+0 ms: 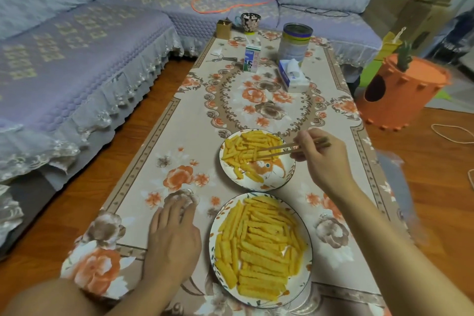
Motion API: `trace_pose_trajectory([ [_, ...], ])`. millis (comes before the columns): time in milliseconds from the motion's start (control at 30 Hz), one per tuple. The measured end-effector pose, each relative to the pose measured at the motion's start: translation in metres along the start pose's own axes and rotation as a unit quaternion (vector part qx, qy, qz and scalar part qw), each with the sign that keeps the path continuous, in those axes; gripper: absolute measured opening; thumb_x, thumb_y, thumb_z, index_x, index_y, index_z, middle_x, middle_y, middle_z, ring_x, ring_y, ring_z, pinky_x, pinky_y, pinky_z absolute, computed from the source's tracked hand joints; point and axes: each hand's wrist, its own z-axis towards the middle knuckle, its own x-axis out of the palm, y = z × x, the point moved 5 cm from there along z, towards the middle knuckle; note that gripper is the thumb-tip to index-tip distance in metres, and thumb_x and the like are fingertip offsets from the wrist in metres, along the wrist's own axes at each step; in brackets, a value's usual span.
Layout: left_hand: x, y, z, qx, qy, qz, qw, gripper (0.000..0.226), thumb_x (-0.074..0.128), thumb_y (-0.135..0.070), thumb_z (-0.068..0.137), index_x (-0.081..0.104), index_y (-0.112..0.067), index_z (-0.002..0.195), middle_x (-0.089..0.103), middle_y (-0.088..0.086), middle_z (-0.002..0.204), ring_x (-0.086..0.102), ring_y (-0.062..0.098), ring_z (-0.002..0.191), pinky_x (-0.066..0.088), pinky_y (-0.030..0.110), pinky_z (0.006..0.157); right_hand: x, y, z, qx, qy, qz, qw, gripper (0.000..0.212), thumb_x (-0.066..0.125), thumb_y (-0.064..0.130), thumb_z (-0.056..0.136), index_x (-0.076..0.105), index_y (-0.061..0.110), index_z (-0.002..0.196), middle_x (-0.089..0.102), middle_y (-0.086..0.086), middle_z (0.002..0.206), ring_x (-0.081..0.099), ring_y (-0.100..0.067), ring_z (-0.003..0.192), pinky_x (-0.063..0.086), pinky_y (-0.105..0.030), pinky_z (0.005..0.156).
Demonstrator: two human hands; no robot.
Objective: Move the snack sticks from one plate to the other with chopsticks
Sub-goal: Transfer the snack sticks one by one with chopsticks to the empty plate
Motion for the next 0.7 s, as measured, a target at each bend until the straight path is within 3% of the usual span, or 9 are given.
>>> trace_pose_trajectory([
  [200, 0.000, 0.000, 0.000, -0.005, -0.007, -0.004, 1.000, 0.061, 0.025, -0.031, 0.089, 0.062, -0.013, 0.135, 0.057, 0.011, 0.142, 0.047, 0.031, 0.136, 0.040, 0.051, 0.113, 0.006, -0.001, -0.002, -0.015, 0.014, -0.015, 1.000, 0.023, 0.057, 0.026, 0.105, 0.069, 0.031, 0.086, 0.072, -0.006, 0.078, 0.075, -0.018, 0.068, 0.060, -0.057, 0.072],
  [433, -0.001, -0.001, -0.001, -0.006, -0.015, -0.009, 1.000, 0.061, 0.026, -0.030, 0.089, 0.063, -0.013, 0.134, 0.057, 0.011, 0.142, 0.047, 0.031, 0.135, 0.040, 0.050, 0.113, 0.000, -0.007, -0.009, 0.019, 0.004, 0.042, 0.999, 0.028, 0.051, 0.023, 0.107, 0.068, 0.019, 0.086, 0.070, -0.013, 0.078, 0.072, -0.029, 0.069, 0.059, -0.057, 0.074],
  [567, -0.003, -0.002, 0.000, -0.009, -0.017, -0.009, 1.000, 0.061, 0.026, -0.030, 0.089, 0.062, -0.013, 0.135, 0.057, 0.012, 0.142, 0.047, 0.031, 0.136, 0.039, 0.050, 0.113, -0.023, 0.007, -0.013, 0.020, -0.040, 0.068, 0.997, 0.035, 0.046, 0.026, 0.109, 0.067, 0.006, 0.089, 0.070, -0.024, 0.081, 0.073, -0.032, 0.067, 0.063, -0.048, 0.066],
  [700, -0.003, -0.002, -0.001, -0.006, -0.024, -0.003, 1.000, 0.061, 0.027, -0.030, 0.089, 0.061, -0.013, 0.136, 0.056, 0.011, 0.143, 0.045, 0.030, 0.137, 0.038, 0.049, 0.114, -0.052, 0.028, -0.031, 0.046, -0.047, 0.104, 0.992, 0.039, 0.045, 0.027, 0.110, 0.066, 0.003, 0.086, 0.070, -0.018, 0.072, 0.073, -0.036, 0.062, 0.064, -0.039, 0.058],
])
